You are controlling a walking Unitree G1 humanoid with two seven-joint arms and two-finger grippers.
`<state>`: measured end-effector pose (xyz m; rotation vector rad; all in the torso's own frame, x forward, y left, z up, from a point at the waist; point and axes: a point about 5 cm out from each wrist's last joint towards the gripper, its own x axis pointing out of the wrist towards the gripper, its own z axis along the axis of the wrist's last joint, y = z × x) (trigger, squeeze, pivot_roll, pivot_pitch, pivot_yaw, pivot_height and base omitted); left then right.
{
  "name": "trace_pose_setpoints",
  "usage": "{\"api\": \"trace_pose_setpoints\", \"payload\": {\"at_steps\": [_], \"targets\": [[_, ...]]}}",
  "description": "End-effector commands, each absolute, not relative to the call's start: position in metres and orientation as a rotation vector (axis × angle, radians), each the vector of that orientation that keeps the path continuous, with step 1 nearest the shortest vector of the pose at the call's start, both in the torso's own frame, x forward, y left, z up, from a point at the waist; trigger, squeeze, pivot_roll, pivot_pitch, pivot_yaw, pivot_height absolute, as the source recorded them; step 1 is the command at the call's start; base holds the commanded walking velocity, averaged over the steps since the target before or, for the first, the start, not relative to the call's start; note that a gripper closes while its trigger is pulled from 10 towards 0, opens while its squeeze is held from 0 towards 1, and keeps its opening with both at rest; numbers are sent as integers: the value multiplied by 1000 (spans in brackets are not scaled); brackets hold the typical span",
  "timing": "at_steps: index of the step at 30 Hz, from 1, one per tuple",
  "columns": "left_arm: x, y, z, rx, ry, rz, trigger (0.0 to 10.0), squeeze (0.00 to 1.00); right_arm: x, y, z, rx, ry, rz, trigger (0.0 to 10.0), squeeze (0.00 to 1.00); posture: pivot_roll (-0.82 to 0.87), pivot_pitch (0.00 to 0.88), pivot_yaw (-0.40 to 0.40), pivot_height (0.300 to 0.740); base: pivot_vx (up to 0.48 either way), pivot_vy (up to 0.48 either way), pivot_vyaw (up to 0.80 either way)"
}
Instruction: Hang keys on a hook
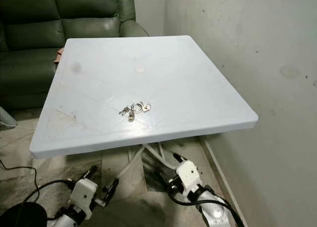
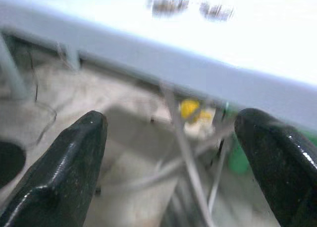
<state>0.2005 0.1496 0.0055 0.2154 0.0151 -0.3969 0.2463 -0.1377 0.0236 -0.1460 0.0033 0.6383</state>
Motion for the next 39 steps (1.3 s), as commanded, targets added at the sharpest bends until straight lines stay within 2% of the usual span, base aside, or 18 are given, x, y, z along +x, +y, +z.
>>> {"api": "trace_pose_setpoints", "payload": {"at_steps": [1,4,8,10,15,17,26,39], "targets": [[204,150,13,201,-10,-375,10000,0,253,-136,33,-127,-36,624,10000,0,-20,0,-19,740,0,0,0],[214,155,27,117,-45,-276,10000,0,268,-135,45,-38,-62,539,10000,0,-18,0,-20,740,0,0,0],[217,158,34,77,-49,-227,10000,0,271,-133,52,-27,-72,530,10000,0,-16,0,-20,740,0,0,0],[226,170,44,5,-73,-111,10000,0,282,-130,59,6,-71,495,10000,0,-13,0,-23,740,0,0,0],[226,171,47,-9,-67,-98,10000,0,283,-129,60,15,-66,490,10000,0,-13,0,-23,740,0,0,0],[238,193,54,-91,-69,101,10000,0,295,-133,65,20,-44,410,10000,0,-11,0,-24,740,0,0,0],[230,210,54,-149,-44,236,10000,0,295,-148,61,0,-1,309,10000,0,-19,0,-29,740,0,0,0],[225,217,57,-139,-31,267,10000,0,292,-155,62,1,-2,260,10000,0,-17,0,-35,740,0,0,0]]}}
